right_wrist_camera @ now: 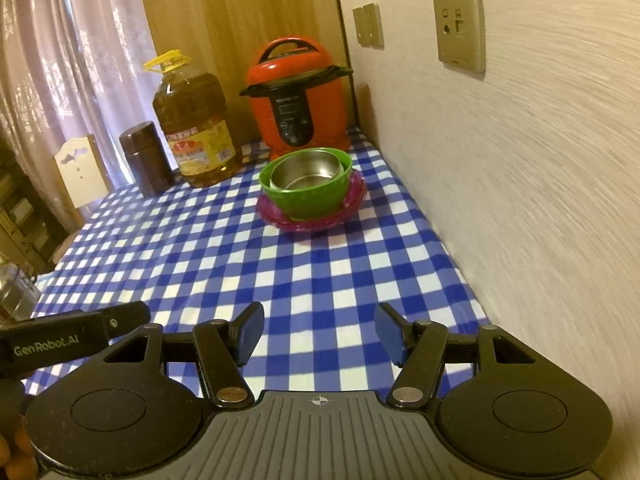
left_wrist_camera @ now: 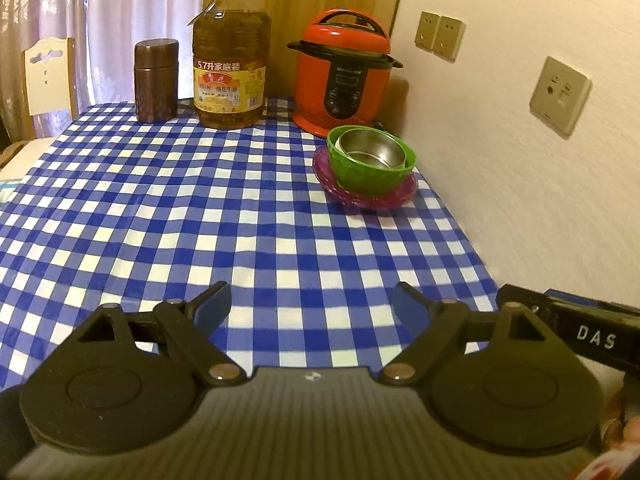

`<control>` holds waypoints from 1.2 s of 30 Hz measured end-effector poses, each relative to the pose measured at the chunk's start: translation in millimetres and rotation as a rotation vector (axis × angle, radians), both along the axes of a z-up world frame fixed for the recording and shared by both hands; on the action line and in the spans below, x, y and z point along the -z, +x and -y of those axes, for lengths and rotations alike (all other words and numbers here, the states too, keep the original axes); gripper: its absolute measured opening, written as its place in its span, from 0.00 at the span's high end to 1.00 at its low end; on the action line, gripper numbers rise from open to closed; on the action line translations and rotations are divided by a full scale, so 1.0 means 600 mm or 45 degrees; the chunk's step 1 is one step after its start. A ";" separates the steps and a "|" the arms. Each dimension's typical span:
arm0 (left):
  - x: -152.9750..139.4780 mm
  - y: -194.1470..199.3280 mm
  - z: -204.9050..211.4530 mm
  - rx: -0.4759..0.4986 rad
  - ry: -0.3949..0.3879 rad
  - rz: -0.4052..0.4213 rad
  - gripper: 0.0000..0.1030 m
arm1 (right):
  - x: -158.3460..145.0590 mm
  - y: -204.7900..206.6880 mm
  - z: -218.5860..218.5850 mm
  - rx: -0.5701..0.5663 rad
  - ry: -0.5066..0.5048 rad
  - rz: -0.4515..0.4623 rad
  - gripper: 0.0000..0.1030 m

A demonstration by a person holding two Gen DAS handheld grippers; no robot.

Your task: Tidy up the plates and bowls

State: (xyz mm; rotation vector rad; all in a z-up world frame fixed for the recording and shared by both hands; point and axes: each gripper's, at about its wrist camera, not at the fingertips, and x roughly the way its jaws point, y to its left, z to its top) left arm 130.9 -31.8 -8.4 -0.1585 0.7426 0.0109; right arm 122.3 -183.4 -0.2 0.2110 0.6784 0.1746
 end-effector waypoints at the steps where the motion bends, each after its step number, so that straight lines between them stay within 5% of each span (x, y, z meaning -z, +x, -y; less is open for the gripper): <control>1: 0.000 -0.005 0.001 0.003 0.003 0.000 0.16 | -0.001 -0.007 0.000 -0.002 0.001 0.000 0.40; 36: -0.030 -0.143 0.026 0.051 0.068 0.035 0.16 | -0.028 -0.143 0.007 -0.020 -0.063 0.047 0.40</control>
